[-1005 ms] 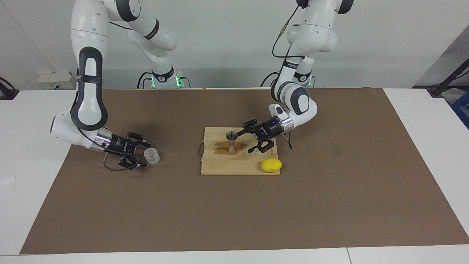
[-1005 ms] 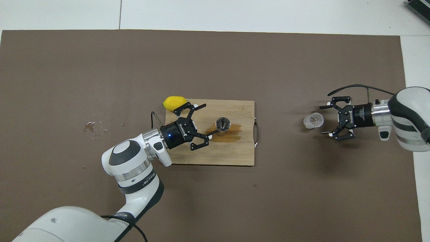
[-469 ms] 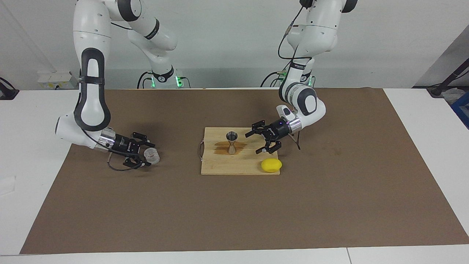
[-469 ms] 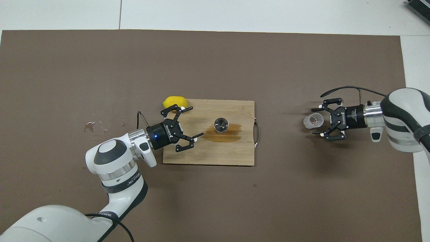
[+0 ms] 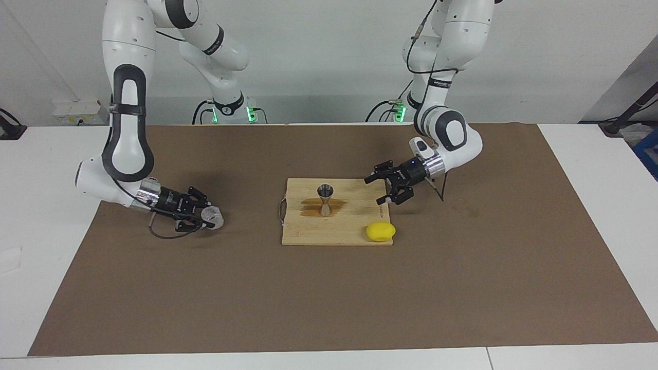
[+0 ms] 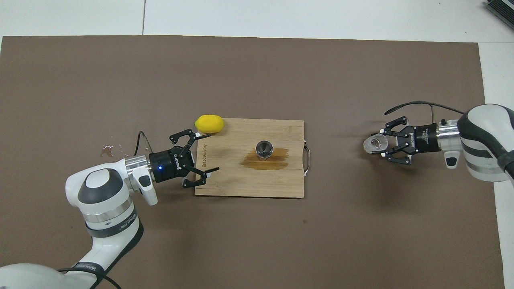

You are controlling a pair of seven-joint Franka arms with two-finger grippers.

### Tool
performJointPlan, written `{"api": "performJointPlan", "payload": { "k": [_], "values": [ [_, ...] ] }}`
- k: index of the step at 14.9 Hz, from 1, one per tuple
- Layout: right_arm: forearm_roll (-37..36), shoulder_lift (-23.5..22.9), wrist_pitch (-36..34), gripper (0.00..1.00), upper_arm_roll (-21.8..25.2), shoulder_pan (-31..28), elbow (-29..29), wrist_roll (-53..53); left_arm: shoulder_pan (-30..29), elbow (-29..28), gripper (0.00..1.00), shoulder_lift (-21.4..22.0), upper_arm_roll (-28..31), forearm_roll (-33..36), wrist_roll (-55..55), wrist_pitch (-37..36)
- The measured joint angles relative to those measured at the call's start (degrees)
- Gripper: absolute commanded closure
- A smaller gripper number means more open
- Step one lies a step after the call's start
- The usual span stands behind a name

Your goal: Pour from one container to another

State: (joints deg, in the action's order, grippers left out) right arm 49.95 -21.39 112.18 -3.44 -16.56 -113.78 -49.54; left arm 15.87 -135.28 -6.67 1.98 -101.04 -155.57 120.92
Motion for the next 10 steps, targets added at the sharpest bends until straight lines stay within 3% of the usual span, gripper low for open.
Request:
{"api": "performJointPlan", "payload": {
  "k": [4,10],
  "values": [
    [0.0,2.8,0.1,1.00,0.0,2.0,0.2,-1.6,-6.8,-0.1,0.00,2.0,0.1,15.4,0.0,-0.7],
    [0.0,7.8,2.0,1.00,0.0,9.1,0.6,-11.5,-18.9,3.6,0.00,4.3,0.2,44.1,0.8,-9.2]
  ]
}}
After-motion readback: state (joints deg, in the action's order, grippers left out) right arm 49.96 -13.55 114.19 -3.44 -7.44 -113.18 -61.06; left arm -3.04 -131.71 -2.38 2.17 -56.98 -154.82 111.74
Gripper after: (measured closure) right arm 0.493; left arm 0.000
